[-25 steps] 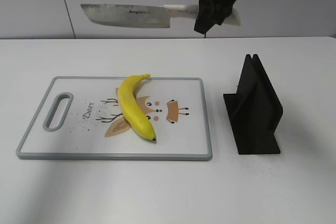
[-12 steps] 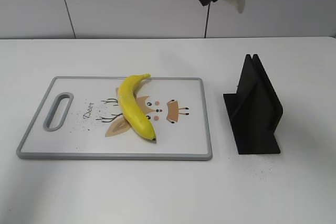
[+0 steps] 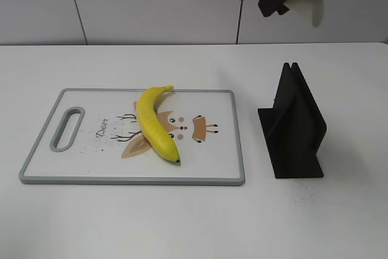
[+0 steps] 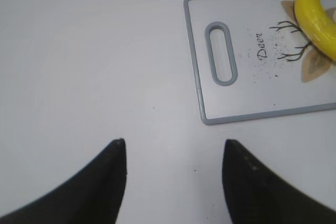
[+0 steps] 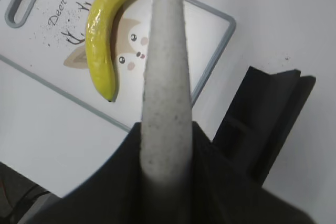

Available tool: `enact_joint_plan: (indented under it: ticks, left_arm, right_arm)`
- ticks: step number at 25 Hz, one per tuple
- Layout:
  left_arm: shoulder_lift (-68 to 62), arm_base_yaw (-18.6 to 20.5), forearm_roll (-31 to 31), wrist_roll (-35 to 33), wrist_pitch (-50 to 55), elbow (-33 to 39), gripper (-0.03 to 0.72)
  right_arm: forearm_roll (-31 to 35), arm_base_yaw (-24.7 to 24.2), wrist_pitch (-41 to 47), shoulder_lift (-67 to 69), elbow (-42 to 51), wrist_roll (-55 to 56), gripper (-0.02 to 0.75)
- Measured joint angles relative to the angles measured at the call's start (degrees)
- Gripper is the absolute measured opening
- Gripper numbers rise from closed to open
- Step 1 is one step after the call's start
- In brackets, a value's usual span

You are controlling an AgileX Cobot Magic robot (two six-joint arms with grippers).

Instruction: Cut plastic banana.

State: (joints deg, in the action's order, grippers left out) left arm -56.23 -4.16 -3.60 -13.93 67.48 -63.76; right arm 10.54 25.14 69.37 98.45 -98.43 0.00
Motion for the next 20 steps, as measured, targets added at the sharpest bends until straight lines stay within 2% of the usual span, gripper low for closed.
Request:
enact_joint_plan:
  ticks: [15,20]
  left_arm:
    - [36.9,0.0,0.0,0.0,-4.1,23.3,0.554]
    - [45.9,0.0,-0.1,0.0,-6.3,30.0,0.554]
  right_arm:
    - [-4.6,0.0,-3.1,-11.5,18.4,9.9,0.182]
    - [-9.2,0.0,-5.1,-14.1,25.6,16.3,0.182]
